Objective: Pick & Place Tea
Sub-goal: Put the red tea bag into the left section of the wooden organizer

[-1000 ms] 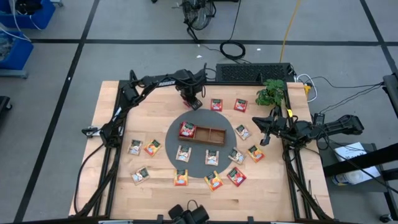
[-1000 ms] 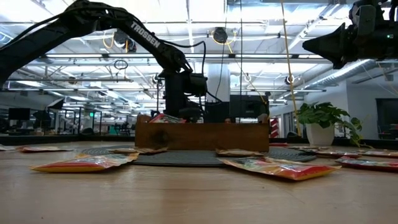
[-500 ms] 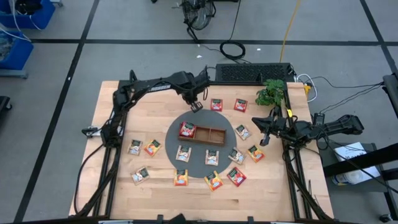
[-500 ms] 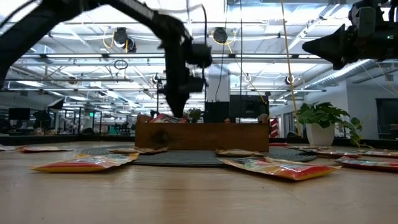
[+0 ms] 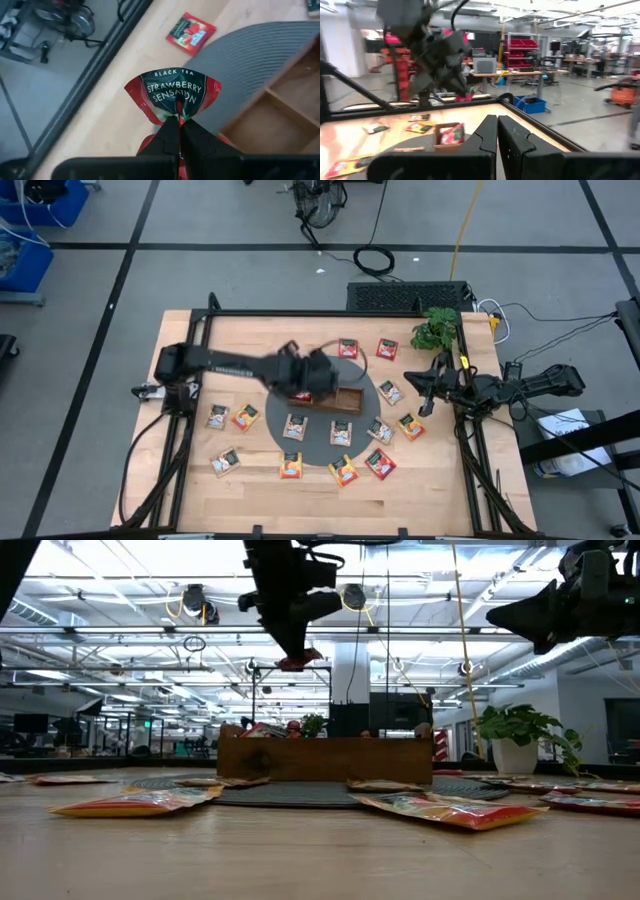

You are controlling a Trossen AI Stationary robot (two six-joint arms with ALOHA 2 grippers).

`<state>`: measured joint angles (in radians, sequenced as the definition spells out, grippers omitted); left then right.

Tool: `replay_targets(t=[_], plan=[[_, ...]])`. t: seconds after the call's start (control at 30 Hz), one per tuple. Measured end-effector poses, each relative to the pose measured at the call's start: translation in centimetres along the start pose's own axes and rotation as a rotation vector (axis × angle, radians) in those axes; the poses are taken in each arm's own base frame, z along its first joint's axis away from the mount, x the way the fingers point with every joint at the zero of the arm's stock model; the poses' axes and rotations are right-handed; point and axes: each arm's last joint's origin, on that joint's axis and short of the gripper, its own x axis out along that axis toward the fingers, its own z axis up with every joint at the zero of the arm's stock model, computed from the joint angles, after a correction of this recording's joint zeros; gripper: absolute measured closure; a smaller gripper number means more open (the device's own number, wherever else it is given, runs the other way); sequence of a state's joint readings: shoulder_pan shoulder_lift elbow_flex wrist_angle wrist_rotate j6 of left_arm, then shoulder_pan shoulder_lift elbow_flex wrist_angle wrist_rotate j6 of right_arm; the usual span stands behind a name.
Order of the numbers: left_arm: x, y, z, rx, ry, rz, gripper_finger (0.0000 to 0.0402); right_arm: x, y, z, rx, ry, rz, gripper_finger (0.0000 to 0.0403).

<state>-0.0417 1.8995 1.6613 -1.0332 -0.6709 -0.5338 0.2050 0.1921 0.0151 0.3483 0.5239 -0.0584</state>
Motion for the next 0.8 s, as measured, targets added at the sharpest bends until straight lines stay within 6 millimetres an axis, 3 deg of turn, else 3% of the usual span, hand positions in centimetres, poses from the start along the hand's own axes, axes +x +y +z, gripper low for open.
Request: replay_targets(t=[0.2,0.37,0.8], plan=[[-0.4,-3.6,-4.2,-0.111,-0.042,0.007,0.0398,0.0,0.0,0.2,0.031,-0.019,0.008,0.0399],[-0.4,-6.0,-6.2,-0.23,-0.132,-0.065,0.0397,0.0,0.1,0.4,0.056,-0.037,0.049,0.0399],[2.5,-6.1,-10.0,-0.414,-0.1,-0.016,0.0395,0.0,0.1,0.5,0.065,-0.048,0.056,0.0399]])
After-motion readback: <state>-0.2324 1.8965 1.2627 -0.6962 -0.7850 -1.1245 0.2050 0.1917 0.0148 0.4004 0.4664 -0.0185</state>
